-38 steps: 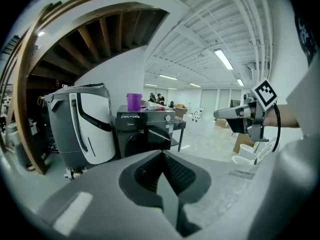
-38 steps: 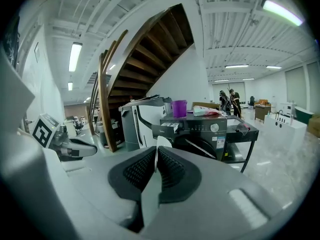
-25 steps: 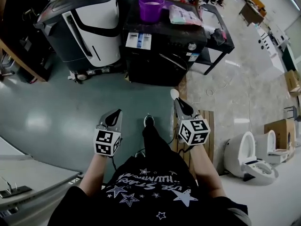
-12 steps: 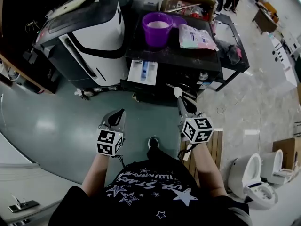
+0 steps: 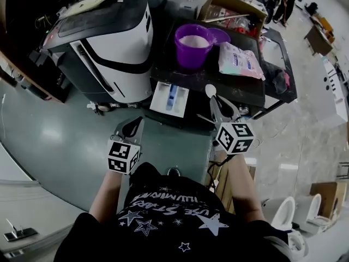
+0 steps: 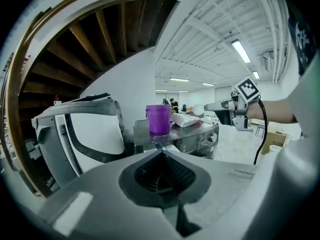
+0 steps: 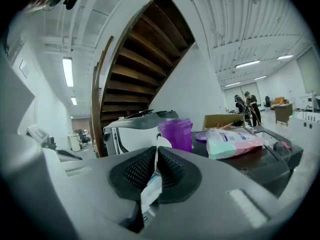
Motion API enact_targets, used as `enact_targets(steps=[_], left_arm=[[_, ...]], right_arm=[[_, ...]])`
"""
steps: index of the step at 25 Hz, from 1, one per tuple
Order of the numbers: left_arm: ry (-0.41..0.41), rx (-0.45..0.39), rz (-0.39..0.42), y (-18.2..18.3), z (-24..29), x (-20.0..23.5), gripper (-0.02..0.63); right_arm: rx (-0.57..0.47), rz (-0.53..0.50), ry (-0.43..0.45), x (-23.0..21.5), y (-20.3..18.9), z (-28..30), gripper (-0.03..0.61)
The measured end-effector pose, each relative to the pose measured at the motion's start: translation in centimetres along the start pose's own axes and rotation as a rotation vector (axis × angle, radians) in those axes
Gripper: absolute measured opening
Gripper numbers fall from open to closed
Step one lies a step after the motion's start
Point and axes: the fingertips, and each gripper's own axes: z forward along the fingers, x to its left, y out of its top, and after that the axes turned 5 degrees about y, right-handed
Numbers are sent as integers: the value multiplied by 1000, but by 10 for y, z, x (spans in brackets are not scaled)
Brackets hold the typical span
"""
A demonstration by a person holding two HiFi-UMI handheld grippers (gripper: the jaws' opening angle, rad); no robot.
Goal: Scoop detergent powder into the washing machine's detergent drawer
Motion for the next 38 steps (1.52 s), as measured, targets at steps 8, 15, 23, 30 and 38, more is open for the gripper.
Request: enact_targets(steps=[8, 15, 23, 30, 38], left_arm=[[27, -21, -41, 16, 46, 67, 1], [-85, -23, -4, 46, 130, 110, 1], [-195, -14, -2, 71, 198, 143, 1], [-264, 6, -6, 73, 229, 156, 1], [-307, 26, -16, 70, 250, 163, 1]], right_arm=[[-27, -83, 13, -15, 61, 68, 37], [-1, -186, -93, -48, 107, 128, 37], [193, -332, -158, -84, 118, 190, 37], [466, -590, -125, -98, 109, 224, 37], [767, -760, 70, -92, 84, 255, 37]])
